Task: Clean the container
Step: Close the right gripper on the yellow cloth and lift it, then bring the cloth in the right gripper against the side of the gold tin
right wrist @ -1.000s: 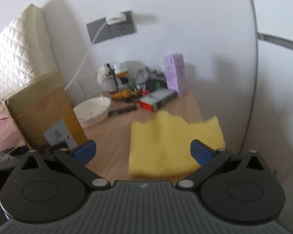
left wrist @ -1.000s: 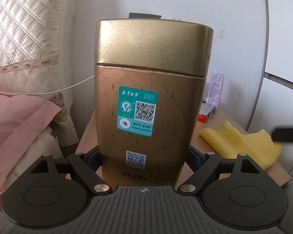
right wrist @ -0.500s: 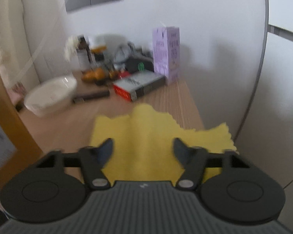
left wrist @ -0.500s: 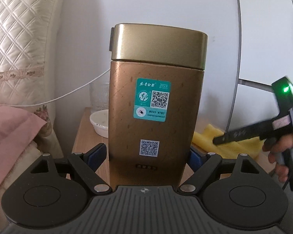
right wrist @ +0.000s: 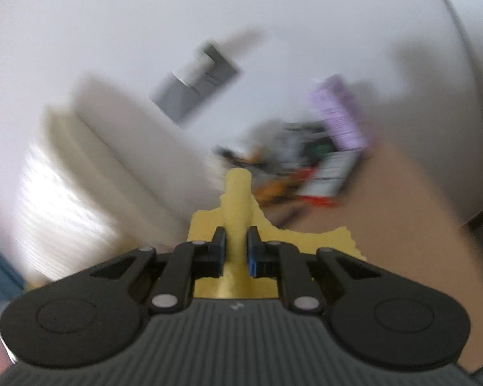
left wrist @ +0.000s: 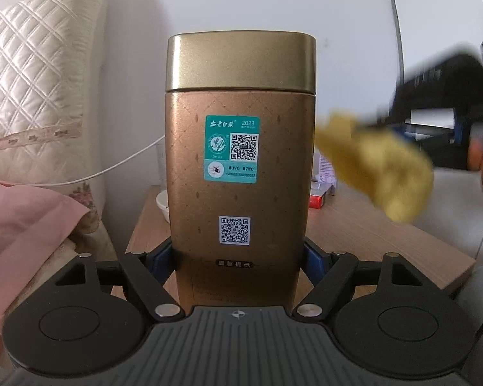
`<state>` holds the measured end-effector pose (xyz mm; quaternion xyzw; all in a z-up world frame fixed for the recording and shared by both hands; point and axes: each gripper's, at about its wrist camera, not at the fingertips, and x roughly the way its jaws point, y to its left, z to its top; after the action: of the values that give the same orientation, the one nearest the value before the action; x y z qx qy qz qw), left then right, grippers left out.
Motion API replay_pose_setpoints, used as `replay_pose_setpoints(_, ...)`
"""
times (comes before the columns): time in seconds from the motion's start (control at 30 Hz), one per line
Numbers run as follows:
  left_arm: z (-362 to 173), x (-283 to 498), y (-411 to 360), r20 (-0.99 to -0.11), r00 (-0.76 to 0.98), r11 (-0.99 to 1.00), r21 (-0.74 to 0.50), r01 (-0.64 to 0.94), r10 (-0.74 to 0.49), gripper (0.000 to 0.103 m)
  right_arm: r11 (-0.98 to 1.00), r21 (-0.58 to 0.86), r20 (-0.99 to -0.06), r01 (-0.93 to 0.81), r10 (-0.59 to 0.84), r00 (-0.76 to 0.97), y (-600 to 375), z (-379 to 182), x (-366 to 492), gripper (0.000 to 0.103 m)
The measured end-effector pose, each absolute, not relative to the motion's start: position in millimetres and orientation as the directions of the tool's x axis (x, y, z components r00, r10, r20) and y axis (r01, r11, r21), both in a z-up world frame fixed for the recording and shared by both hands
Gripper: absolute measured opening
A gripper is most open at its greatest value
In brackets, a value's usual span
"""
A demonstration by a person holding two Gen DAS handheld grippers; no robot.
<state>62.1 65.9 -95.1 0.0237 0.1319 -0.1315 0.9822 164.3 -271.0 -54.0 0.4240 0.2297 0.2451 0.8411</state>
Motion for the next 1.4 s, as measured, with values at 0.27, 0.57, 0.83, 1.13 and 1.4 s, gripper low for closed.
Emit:
replay_pose_setpoints(0.27,-98.5,52.3,59.1,-0.254,0.94,0.963,0.083,0.254,-0.226,0.081,0.273,0.945,-0.065,-0.181,0.698,0.713,-234.7,-86.6,154.5,0.015)
replay_pose_setpoints(0.57,-97.0,44.6,60.4,-0.256,0.937,0.961,0.079,0.266,-0.239,0.081,0.288,0.955,-0.163,-0.072,0.712,0.683,-229.3,-122.9,156.9,0.016)
replay_pose_setpoints(0.83,-95.3,60.0,47.4,-0.245,0.951,0.974,0.076,0.214,-0.19,0.081,0.178,0.971,-0.02,-0.159,0.725,0.688,-231.6,-83.7,154.2,0.017)
replay_pose_setpoints(1.13,-97.8,60.2,48.6,-0.236,0.951,0.97,0.09,0.225,-0.199,0.081,0.133,0.991,-0.083,-0.025,0.739,0.668,-237.9,-135.8,153.4,0.019)
replay_pose_setpoints(1.4,-97.3,61.6,51.3,-0.237,0.949,0.968,0.087,0.236,-0.21,0.081,0.042,0.997,0.01,-0.061,0.747,0.664,-243.9,-119.3,152.8,0.019)
